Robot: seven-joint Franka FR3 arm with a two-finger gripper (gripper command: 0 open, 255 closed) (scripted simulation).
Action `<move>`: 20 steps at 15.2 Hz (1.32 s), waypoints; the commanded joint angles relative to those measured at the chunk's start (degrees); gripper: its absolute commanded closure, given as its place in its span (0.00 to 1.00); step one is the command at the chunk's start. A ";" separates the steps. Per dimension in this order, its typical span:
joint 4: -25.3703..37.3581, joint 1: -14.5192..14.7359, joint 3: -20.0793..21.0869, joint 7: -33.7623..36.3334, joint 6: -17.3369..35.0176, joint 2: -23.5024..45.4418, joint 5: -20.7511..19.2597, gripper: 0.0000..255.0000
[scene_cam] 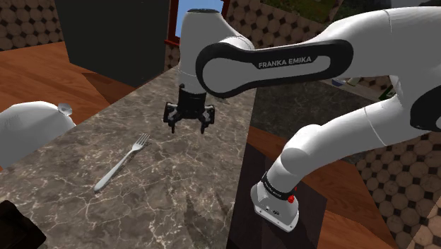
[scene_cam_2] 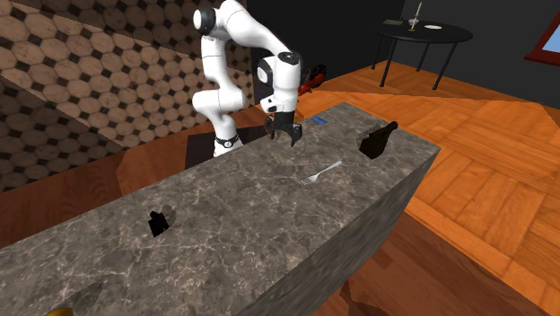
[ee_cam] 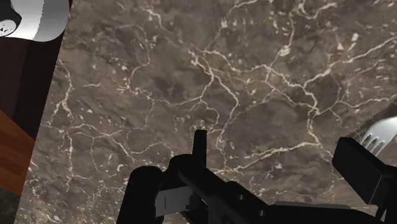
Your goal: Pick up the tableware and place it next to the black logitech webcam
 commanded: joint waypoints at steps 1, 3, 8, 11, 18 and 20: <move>2.08 -2.15 3.87 6.64 3.38 4.28 -0.67 0.00; 4.46 -4.67 7.78 13.34 6.43 8.91 -2.56 0.00; 11.86 -11.71 17.51 33.62 12.59 23.53 -14.24 0.00; 17.59 -12.63 20.00 48.66 13.69 35.04 -26.81 0.00; 19.40 -8.47 16.25 57.27 16.32 42.98 -35.52 0.00; 18.96 -7.90 15.55 58.22 17.44 44.22 -36.96 0.00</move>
